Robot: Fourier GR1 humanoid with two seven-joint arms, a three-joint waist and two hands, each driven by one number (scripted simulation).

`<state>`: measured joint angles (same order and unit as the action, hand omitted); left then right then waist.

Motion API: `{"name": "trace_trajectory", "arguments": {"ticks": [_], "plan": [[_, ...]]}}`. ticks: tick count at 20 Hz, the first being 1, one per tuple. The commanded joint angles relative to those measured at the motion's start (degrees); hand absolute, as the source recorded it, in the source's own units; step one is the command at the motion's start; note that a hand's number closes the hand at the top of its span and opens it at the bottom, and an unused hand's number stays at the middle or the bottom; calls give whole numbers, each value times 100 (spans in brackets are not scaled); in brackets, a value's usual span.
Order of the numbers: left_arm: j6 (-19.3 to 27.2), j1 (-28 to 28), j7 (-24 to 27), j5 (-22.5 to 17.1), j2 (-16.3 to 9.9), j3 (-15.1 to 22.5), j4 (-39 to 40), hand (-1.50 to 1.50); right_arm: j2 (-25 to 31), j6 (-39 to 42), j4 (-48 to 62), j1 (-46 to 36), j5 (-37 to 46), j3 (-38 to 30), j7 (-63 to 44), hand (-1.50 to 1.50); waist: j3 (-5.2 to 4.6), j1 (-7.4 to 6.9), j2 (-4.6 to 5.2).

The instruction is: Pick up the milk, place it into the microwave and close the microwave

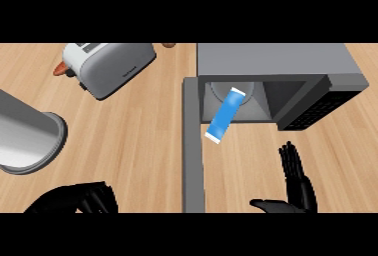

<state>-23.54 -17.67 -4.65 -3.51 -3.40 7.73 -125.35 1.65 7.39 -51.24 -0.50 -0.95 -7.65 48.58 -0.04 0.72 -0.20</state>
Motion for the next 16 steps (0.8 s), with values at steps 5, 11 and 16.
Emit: {"name": "trace_trajectory", "arguments": {"ticks": [5, 11, 16], "plan": [[69, 1141, -130, 474, 241, 468, 1031, 150, 150, 508, -1200, 1400, -200, 212, 124, -150, 2, -16, 18], [-391, 1711, 69, 896, 124, 956, 2145, 150, 201, 501, -1685, 1865, -242, 211, 166, -150, 0, 33, 28], [-136, 1978, -626, 951, 334, 1899, 2221, 150, 440, 834, -1902, 2201, -404, 106, 328, -150, 5, -11, 19]]}}
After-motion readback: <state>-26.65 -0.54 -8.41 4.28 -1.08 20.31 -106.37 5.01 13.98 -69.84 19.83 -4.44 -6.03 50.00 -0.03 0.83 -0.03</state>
